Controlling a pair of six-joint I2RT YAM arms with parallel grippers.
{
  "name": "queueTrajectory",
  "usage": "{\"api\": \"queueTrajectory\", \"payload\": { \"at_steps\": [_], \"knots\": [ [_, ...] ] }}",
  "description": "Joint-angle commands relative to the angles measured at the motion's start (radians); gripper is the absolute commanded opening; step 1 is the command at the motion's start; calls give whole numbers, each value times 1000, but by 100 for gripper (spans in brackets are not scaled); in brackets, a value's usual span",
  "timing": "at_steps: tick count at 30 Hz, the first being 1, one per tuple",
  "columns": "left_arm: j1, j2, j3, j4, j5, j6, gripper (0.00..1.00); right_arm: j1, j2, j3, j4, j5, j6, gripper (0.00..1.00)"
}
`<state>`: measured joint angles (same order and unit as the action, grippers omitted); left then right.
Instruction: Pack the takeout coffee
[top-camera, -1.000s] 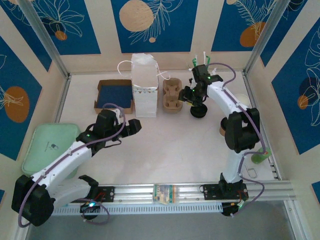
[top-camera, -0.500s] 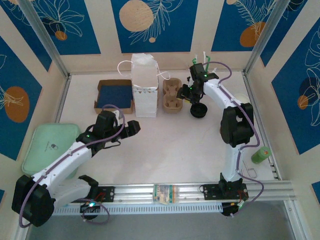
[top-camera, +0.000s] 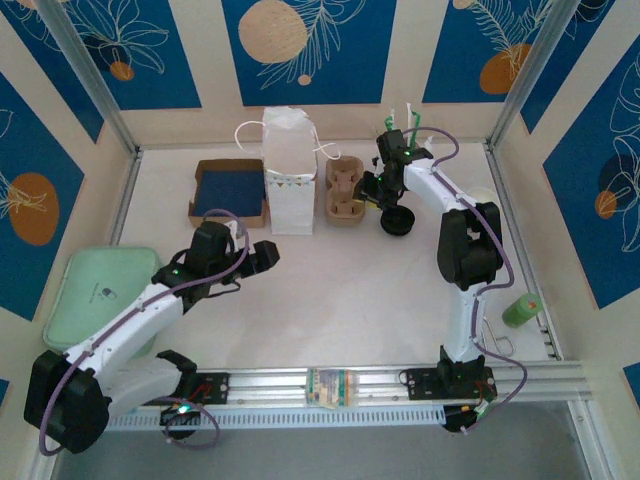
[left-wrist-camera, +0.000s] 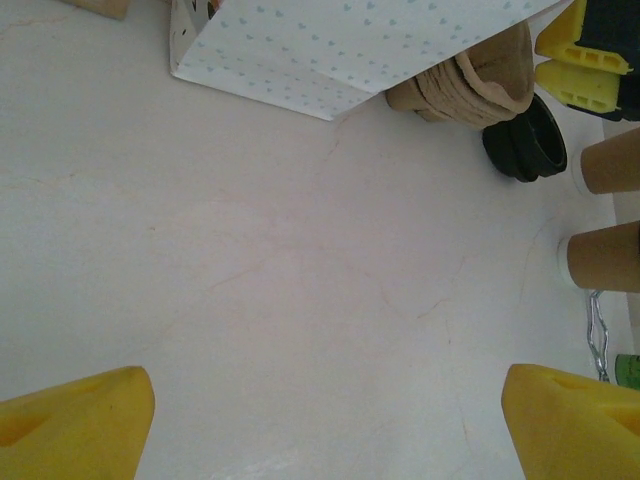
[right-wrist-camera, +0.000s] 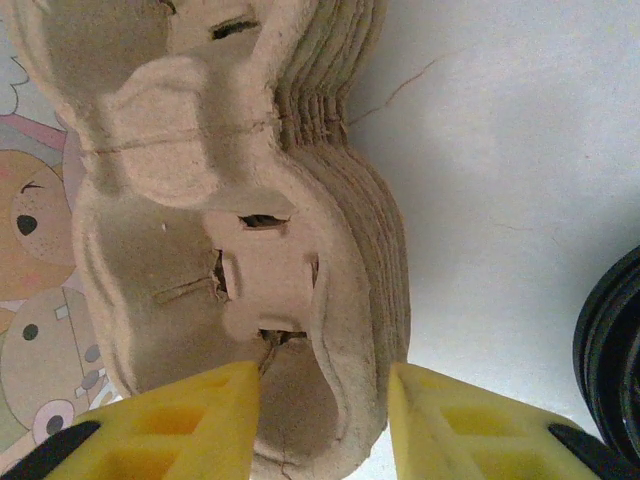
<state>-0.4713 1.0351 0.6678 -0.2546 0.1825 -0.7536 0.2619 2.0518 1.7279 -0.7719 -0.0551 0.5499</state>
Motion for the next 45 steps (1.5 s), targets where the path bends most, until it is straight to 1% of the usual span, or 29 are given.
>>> {"api": "queueTrajectory", "payload": {
  "at_steps": [1, 11, 18, 20, 24, 27, 45],
  "knots": [
    [16, -14, -16, -6, 15, -5, 90, 6, 15, 25, 1, -31, 13, 37],
    [25, 2, -20, 6, 25, -6, 90, 5, 11, 6, 19, -54, 30, 30],
    [28, 9, -17, 5, 28, -1, 89, -10, -11, -23, 54, -89, 46, 21],
    [30, 12, -17, 9, 30, -1, 89, -10, -14, -24, 55, -80, 45, 23],
    [31, 22, -14, 16, 35, -3, 89, -10, -16, -26, 47, -33, 39, 34],
    [33, 27, -13, 16, 35, -3, 89, -10, -9, -24, 41, -17, 34, 39],
    [36, 50, -6, 28, 41, -3, 89, 11, 36, 10, 24, -18, 22, 40]
  ]
}}
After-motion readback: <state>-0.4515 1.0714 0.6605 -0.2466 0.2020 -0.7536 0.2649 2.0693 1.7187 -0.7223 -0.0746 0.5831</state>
